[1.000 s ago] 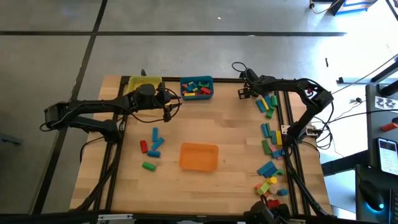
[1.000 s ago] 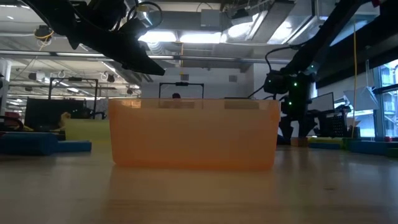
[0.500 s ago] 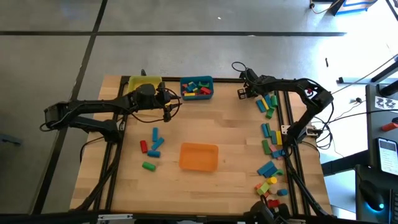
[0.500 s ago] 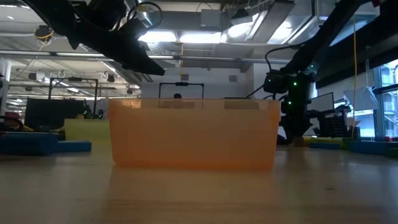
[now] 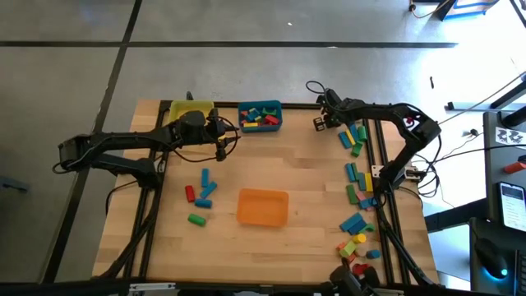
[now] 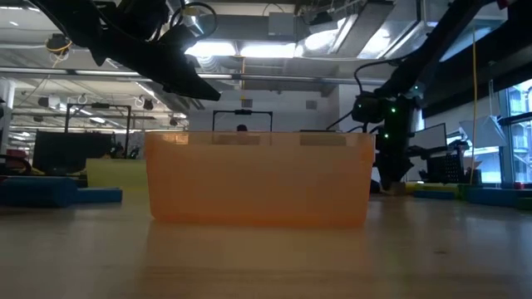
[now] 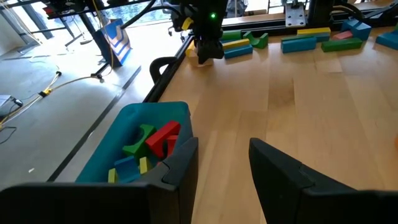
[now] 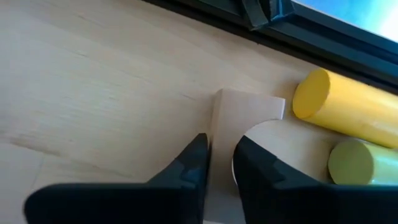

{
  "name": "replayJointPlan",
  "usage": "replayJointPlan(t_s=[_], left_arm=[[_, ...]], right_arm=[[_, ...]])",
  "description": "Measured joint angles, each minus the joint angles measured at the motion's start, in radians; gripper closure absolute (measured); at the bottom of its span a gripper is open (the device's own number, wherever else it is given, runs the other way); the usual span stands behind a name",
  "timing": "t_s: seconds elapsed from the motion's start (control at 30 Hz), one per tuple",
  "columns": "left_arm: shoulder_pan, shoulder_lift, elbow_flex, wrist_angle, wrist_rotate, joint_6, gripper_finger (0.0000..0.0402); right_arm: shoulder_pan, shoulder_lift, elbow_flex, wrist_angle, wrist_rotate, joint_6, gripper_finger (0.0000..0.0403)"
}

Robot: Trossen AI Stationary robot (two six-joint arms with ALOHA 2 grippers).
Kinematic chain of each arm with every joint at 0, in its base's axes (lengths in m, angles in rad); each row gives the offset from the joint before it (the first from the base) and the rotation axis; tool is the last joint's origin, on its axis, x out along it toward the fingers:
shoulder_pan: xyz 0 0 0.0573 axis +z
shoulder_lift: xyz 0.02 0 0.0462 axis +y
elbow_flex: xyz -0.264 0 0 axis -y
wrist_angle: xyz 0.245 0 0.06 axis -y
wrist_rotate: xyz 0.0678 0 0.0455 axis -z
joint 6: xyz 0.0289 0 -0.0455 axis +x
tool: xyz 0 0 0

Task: Sort blocks by size
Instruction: Put the brown arch block into the blue bin

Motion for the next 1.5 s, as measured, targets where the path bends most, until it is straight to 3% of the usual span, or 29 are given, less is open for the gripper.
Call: replayJointPlan(t_s=[0.63,1.13,1.5], left_arm=[[0.000,0.000,0.000,0.000,0.000,0.006,0.0274],[0.000,0.000,0.000,0.000,0.000,0.003,0.0274],[0.000,0.000,0.000,0.001,0.000,0.003,0.0274]], right_arm=[[0.195,0.001,0.279,0.004,-0.053,-0.051,0.0341],[0.317,0.007,0.307,0.380,-0.080,-0.075,0.0339],[0.319,0.159,0.308,0.542,-0.184,-0.072,0.0338]])
